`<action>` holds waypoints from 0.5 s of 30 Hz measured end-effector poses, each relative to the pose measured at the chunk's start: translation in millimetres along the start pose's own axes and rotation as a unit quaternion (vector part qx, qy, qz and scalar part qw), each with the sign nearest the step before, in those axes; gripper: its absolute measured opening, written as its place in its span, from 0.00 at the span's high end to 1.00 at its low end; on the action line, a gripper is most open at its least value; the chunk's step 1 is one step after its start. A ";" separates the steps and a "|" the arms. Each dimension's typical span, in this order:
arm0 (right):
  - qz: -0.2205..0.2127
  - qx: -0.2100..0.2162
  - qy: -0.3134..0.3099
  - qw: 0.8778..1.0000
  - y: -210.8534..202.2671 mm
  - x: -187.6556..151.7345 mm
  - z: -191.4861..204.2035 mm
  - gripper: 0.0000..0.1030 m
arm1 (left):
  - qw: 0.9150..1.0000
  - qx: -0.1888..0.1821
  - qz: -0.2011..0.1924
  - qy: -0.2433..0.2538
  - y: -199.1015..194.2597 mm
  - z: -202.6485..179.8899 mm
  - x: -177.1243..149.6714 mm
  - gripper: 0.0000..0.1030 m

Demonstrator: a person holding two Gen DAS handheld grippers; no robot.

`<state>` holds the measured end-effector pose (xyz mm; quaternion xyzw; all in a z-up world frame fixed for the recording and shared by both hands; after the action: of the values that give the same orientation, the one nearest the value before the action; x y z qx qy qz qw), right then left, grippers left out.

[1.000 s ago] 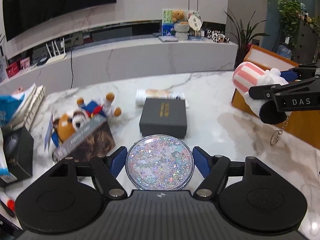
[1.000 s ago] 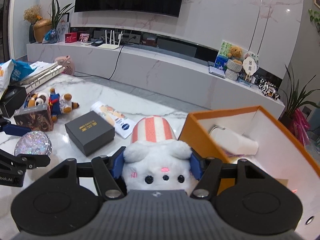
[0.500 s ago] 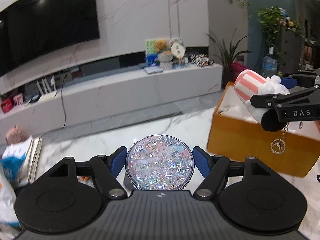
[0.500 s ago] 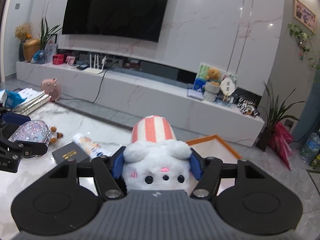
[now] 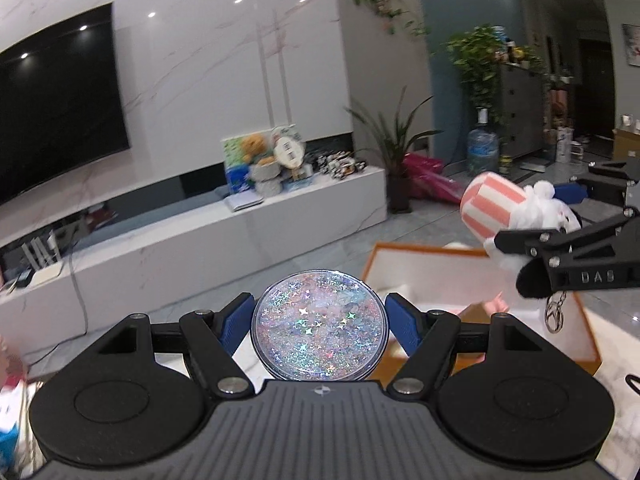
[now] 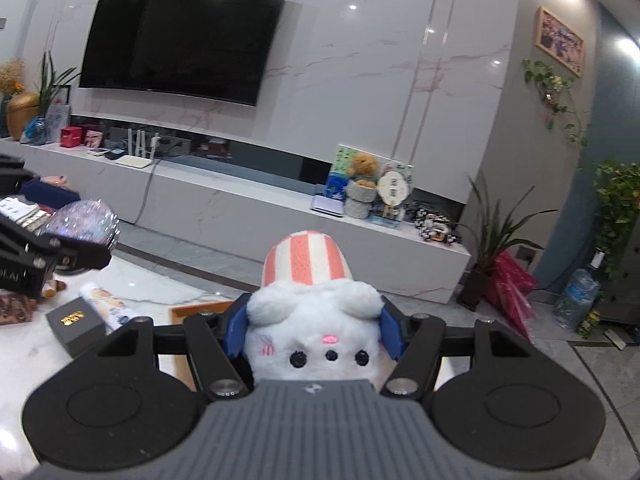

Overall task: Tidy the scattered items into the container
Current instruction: 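Carry the plush and glitter compact with both tools over the orange box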

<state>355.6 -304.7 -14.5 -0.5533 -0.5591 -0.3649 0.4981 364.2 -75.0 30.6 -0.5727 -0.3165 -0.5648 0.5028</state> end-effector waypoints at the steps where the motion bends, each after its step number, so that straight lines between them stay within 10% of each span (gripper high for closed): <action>1: 0.000 -0.004 0.000 1.000 -1.3 -0.6 -5.8 0.35 | 1.000 -0.004 -0.003 0.002 4.9 -4.8 4.0 0.19; 15: 0.012 -0.042 0.006 0.999 -0.1 -17.4 -61.6 0.35 | 0.998 -0.057 -0.017 0.018 54.0 -62.2 23.0 0.19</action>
<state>363.1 -368.2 -16.6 -0.5781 -0.5333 -0.3856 0.4824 397.8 -153.7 32.1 -0.5849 -0.2846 -0.6003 0.4654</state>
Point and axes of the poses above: each gripper's, at about its wrist camera, not at the fingertips, and y roughly the way its jaws point, z to its left, x to its top, the point moved 7 cm from there along y, roughly the way its jaws point, and after that the axes turned 14 degrees about -z, right-handed, at the moved point
